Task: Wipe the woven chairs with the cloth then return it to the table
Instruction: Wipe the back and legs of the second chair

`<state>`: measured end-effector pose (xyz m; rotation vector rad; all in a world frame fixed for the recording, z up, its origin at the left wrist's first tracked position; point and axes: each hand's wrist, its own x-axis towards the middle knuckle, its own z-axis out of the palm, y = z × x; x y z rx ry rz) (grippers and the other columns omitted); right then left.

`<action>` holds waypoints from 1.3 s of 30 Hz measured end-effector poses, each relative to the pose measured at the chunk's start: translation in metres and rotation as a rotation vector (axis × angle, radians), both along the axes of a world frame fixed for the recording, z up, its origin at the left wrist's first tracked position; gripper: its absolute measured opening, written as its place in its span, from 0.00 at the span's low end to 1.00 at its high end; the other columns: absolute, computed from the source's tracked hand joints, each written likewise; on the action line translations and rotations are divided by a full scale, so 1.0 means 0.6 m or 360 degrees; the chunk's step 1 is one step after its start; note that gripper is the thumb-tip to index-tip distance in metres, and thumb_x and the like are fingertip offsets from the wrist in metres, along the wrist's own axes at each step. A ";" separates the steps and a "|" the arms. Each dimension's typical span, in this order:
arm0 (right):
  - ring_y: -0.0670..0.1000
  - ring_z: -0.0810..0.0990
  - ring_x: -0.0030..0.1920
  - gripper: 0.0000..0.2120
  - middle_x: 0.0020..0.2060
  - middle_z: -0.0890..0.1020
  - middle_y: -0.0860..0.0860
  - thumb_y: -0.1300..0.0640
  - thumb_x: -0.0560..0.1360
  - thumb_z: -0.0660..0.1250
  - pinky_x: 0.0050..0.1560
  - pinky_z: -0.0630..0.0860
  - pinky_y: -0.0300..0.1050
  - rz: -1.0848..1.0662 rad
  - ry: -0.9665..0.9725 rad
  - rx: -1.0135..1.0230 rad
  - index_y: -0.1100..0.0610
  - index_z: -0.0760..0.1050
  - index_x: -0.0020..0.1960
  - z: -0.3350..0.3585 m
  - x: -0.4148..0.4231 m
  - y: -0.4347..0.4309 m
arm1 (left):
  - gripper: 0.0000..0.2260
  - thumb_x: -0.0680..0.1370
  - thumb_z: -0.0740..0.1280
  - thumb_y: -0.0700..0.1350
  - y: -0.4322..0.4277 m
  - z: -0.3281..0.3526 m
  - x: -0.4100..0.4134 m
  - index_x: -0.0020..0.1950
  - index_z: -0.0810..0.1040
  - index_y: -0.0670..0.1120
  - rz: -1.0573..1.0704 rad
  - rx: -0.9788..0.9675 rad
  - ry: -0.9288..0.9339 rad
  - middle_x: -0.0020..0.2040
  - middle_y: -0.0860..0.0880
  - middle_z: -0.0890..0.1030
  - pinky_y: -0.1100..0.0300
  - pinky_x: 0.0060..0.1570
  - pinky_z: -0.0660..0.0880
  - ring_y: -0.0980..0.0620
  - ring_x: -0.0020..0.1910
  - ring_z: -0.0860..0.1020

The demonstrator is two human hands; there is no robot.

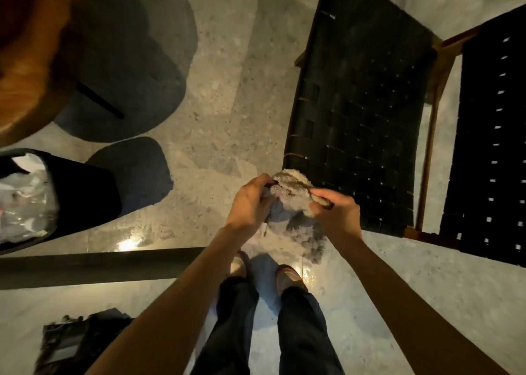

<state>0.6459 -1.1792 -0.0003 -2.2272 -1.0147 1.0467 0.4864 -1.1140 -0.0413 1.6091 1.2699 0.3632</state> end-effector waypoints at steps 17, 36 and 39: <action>0.50 0.74 0.56 0.15 0.58 0.77 0.55 0.59 0.75 0.70 0.58 0.70 0.34 0.0130 0.0048 0.0297 0.62 0.78 0.60 0.165 -0.038 0.216 | 0.05 0.77 0.68 0.48 0.214 0.221 -0.016 0.44 0.77 0.48 0.0603 -0.0692 -0.0484 0.36 0.54 0.83 0.69 0.32 0.74 0.61 0.36 0.81; 0.41 0.80 0.41 0.04 0.41 0.79 0.46 0.61 0.77 0.66 0.40 0.76 0.32 -0.0236 0.0244 0.0216 0.55 0.73 0.51 0.172 0.152 0.743 | 0.23 0.77 0.59 0.26 0.773 0.251 0.194 0.62 0.71 0.52 -0.0210 -0.0361 -0.0341 0.67 0.47 0.71 0.56 0.58 0.75 0.44 0.62 0.74; 0.42 0.75 0.37 0.04 0.39 0.75 0.44 0.62 0.77 0.66 0.37 0.69 0.26 -0.0281 0.0173 0.0183 0.53 0.74 0.46 0.160 0.189 0.783 | 0.22 0.78 0.57 0.28 0.819 0.243 0.229 0.68 0.69 0.47 -0.0239 -0.0527 -0.0332 0.70 0.46 0.68 0.49 0.61 0.73 0.44 0.64 0.73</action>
